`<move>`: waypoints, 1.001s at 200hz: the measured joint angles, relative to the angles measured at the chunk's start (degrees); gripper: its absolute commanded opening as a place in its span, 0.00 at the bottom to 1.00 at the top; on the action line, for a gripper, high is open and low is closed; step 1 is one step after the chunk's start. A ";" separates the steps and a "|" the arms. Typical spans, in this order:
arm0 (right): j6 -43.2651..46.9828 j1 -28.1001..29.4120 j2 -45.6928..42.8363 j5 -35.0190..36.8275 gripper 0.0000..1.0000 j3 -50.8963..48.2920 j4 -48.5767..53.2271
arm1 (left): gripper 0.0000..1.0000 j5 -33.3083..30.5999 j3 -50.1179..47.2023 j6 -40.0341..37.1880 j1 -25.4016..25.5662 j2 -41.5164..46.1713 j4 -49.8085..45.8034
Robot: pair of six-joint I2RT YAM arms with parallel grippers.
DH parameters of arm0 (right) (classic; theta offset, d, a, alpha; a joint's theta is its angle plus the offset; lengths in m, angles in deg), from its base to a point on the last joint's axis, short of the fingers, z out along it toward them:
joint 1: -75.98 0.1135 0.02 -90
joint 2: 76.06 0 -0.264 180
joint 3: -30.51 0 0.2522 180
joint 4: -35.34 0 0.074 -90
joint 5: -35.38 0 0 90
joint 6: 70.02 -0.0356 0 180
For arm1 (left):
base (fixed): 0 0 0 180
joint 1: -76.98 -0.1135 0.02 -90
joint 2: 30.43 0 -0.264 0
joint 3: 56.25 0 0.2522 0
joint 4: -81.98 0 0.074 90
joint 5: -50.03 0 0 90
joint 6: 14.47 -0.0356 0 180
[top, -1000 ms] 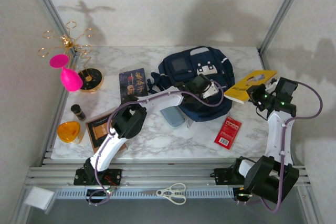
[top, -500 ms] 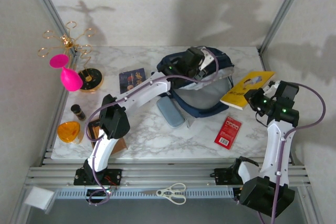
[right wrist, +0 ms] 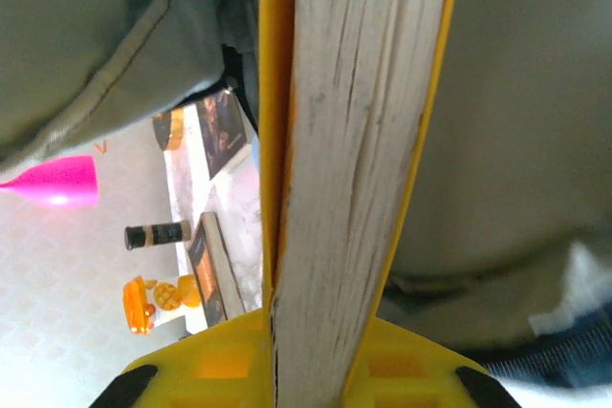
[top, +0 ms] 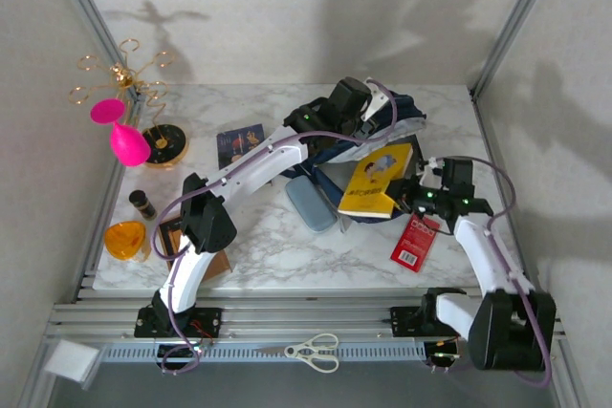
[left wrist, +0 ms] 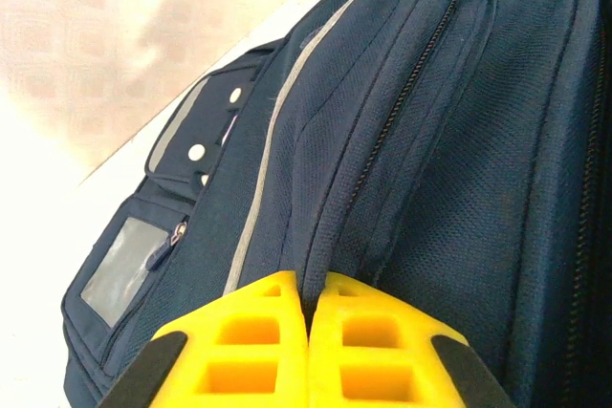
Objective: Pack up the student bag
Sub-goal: Place the book in the student bag.
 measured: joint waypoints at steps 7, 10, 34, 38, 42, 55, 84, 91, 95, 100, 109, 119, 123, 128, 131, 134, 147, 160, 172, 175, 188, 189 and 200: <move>-0.26 0.13 2.60 -0.39 0.00 0.00 -3.32 | 0.00 0.00 0.00 0.04 0.00 0.00 -0.07; -0.44 0.13 3.63 -0.42 0.00 0.00 -4.79 | 0.00 0.00 0.00 0.07 0.00 0.00 -0.07; 0.15 0.15 14.14 -1.11 0.02 1.75 -13.40 | 0.00 0.02 -0.31 0.26 0.00 0.02 -0.31; 0.37 0.15 15.78 -1.22 0.03 2.43 -14.25 | 0.00 0.02 -0.48 0.28 0.00 0.11 -0.33; 0.81 0.15 17.59 -1.40 0.04 3.28 -14.95 | 0.00 0.04 -0.74 0.37 0.00 0.13 -0.31; 2.25 0.22 22.75 -1.62 0.07 6.23 -17.09 | 0.00 0.07 -1.57 0.48 0.00 0.35 -0.35; 5.95 0.44 31.43 -1.29 0.14 12.96 -19.91 | 0.00 0.20 -1.92 1.09 -0.02 0.35 0.15; 6.64 0.48 33.00 -1.05 0.15 14.21 -20.24 | 0.00 0.20 -1.97 1.29 -0.02 0.35 0.37; 7.02 0.50 33.83 -0.79 0.15 14.82 -20.31 | 0.00 0.17 -1.99 1.33 -0.07 0.37 0.48; 7.43 0.66 34.69 -0.42 0.16 15.47 -20.33 | 0.00 0.20 -1.99 1.53 -0.13 0.39 0.52; 8.35 1.01 36.15 0.07 0.16 16.59 -20.09 | 0.00 0.22 -2.10 1.75 -0.20 0.42 0.52; 9.46 1.84 37.70 0.52 0.18 18.05 -19.30 | 0.00 0.24 -2.19 2.05 -0.39 0.44 0.52; 10.10 2.43 38.45 0.61 0.19 18.97 -18.78 | 0.00 0.26 -2.21 2.14 -0.44 0.44 0.48; 10.75 3.21 39.32 0.72 0.19 20.02 -18.43 | 0.00 0.26 -2.32 2.21 -0.57 0.44 0.50; 11.19 3.65 39.78 0.79 0.19 20.61 -18.21 | 0.00 0.24 -2.36 2.27 -0.57 0.44 0.48; 11.56 4.15 40.35 0.98 0.19 21.29 -17.90 | 0.00 0.20 -2.45 2.38 -0.68 0.46 0.48; 12.94 6.03 42.66 1.20 0.22 24.30 -16.74 | 0.00 0.02 -2.60 2.64 -1.27 0.52 0.48; 13.68 6.86 44.81 1.49 0.34 26.62 -16.35 | 0.00 -0.07 -2.64 2.89 -1.90 0.57 0.52; 14.64 6.93 46.23 2.75 0.40 28.13 -15.61 | 0.00 -0.04 -3.10 3.04 -2.21 0.70 0.90; 14.93 6.80 46.42 3.17 0.43 28.39 -15.34 | 0.00 -0.04 -3.30 3.04 -2.27 0.76 0.98; 14.97 6.38 46.80 5.18 0.55 28.61 -14.36 | 0.00 -0.04 -4.20 3.13 -2.27 1.01 1.49; 15.08 6.36 46.80 5.27 0.56 28.61 -14.29 | 0.00 -0.02 -4.24 3.15 -2.27 1.01 1.49; 14.78 6.05 46.45 7.63 0.61 28.41 -13.62 | 0.00 0.00 -5.25 3.48 -2.27 1.33 1.99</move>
